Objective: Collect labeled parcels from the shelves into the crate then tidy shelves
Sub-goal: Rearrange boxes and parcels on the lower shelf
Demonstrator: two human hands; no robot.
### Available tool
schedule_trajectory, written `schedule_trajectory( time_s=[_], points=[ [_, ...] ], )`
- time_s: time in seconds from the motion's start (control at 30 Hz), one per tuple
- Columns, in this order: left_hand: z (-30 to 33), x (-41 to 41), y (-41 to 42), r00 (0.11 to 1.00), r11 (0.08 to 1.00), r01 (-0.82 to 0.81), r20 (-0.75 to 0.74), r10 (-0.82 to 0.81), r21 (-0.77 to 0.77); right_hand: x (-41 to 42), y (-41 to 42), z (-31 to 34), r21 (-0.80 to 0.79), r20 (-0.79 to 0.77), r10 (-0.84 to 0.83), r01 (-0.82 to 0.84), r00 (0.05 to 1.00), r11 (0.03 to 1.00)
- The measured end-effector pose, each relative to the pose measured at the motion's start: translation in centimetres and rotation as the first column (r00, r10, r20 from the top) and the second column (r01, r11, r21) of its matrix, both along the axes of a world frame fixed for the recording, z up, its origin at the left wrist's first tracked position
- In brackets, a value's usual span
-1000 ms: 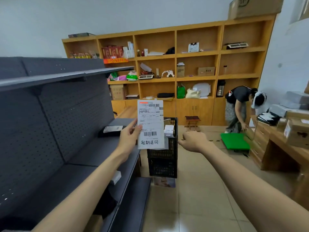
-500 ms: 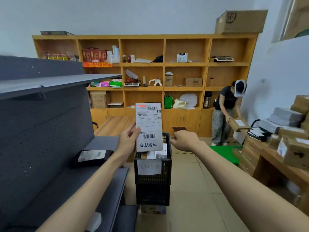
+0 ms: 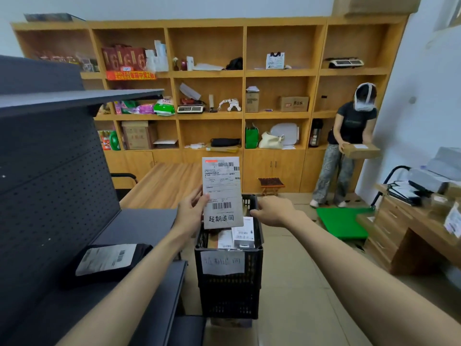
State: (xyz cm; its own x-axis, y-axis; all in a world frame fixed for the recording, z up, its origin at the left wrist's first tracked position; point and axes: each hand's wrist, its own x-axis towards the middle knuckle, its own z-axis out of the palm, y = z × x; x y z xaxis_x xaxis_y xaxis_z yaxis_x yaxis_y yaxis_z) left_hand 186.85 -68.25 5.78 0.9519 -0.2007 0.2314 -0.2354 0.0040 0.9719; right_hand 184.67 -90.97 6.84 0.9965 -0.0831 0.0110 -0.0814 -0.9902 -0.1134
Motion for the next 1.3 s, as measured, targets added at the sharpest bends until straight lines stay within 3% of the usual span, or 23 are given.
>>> schedule_trajectory(
  time_s=[0.3, 0.47, 0.53, 0.63, 0.77, 0.93, 1.0, 1.3],
  points=[
    [0.6, 13.4, -6.1, 0.999, 0.999, -0.052, 0.015, 0.051, 0.005, 15.0, -6.7, -0.3, 0.110, 0.044, 0.011, -0.016, 0.999, 0.994],
    [-1.9, 18.6, -8.3, 0.997, 0.999, -0.050, -0.066, 0.050, -0.001, 20.8, -9.0, -3.0, 0.160, -0.008, 0.010, -0.008, 1.000, 0.987],
    [-3.0, 20.9, -9.0, 0.996, 0.999, -0.049, -0.078, 0.049, -0.001, 22.9, -9.8, -4.2, 0.249, -0.020, -0.009, 0.013, 1.000, 0.968],
    [-4.8, 24.2, -9.9, 0.991, 0.999, -0.042, -0.126, 0.041, -0.008, 26.1, -10.3, -6.0, 0.465, -0.014, -0.068, 0.067, 0.998, 0.883],
    [-7.2, 29.1, -10.7, 0.985, 0.999, -0.046, -0.167, 0.047, 0.009, 30.2, -9.7, -7.8, 0.732, -0.007, -0.174, 0.124, 0.985, 0.670],
    [-9.4, 35.1, -11.9, 0.972, 1.000, -0.010, -0.236, 0.007, -0.011, 35.7, -7.9, -10.5, 0.912, -0.002, -0.249, 0.104, 0.969, 0.396],
    [-10.1, 37.5, -12.4, 0.968, 1.000, 0.018, -0.250, -0.019, -0.003, 37.7, -7.4, -11.6, 0.937, 0.001, -0.288, 0.099, 0.958, 0.334],
    [-16.3, 45.7, -13.8, 0.937, 0.998, 0.022, -0.351, -0.001, 0.056, 44.0, -8.1, -18.0, 0.921, -0.038, -0.372, 0.177, 0.928, 0.348]
  ],
)
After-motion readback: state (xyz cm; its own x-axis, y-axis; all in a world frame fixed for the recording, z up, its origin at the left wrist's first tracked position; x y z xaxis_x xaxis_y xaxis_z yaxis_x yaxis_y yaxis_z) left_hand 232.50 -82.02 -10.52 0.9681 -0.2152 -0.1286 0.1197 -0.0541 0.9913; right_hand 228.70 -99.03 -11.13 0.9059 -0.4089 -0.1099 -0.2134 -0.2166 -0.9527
